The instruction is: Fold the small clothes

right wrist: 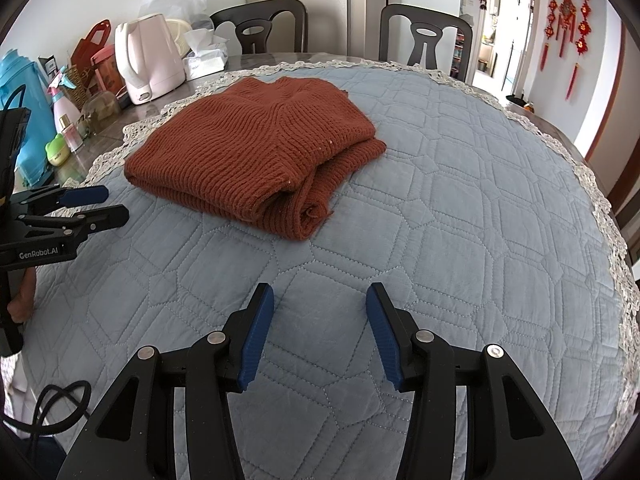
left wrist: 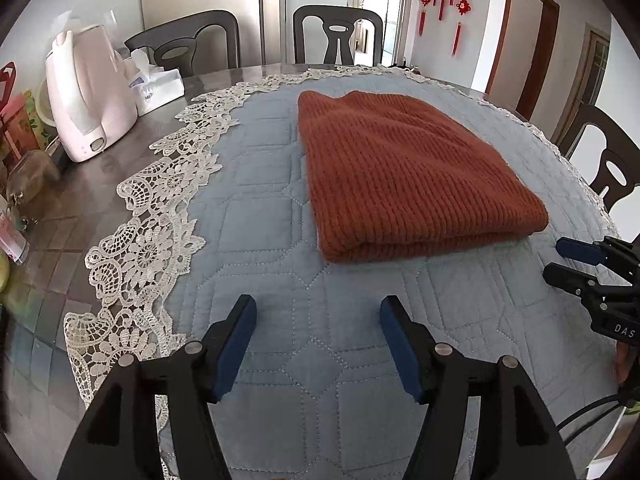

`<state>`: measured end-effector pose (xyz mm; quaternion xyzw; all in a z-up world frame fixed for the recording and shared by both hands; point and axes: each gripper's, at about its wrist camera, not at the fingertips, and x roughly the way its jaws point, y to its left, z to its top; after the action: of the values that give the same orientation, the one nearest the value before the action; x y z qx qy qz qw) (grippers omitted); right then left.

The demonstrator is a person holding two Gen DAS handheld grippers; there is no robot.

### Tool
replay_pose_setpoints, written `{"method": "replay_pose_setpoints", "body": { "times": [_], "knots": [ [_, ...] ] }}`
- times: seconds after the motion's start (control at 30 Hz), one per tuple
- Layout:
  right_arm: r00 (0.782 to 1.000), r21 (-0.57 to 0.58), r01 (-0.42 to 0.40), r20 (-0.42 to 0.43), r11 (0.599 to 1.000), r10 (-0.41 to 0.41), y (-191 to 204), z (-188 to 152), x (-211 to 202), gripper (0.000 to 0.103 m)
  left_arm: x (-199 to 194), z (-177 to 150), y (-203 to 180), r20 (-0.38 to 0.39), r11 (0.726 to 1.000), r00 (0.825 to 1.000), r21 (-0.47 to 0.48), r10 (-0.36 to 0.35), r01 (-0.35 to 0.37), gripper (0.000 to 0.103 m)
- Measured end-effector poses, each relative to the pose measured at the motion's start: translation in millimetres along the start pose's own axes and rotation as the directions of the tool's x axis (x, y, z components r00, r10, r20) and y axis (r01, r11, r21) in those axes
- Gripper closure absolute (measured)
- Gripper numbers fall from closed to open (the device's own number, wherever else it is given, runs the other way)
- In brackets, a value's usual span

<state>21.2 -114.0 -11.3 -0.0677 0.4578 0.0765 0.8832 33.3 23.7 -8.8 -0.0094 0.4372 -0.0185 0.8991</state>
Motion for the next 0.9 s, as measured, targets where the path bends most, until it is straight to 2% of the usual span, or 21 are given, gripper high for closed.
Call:
{"method": "replay_pose_setpoints", "body": {
  "times": [0.9],
  "knots": [
    [1.000, 0.001, -0.001, 0.000, 1.000, 0.001, -0.3, -0.5, -0.3, 0.054, 1.0, -0.7, -1.4, -0.002, 1.000, 1.000, 0.007, 0.002, -0.002, 0.033]
  ]
}}
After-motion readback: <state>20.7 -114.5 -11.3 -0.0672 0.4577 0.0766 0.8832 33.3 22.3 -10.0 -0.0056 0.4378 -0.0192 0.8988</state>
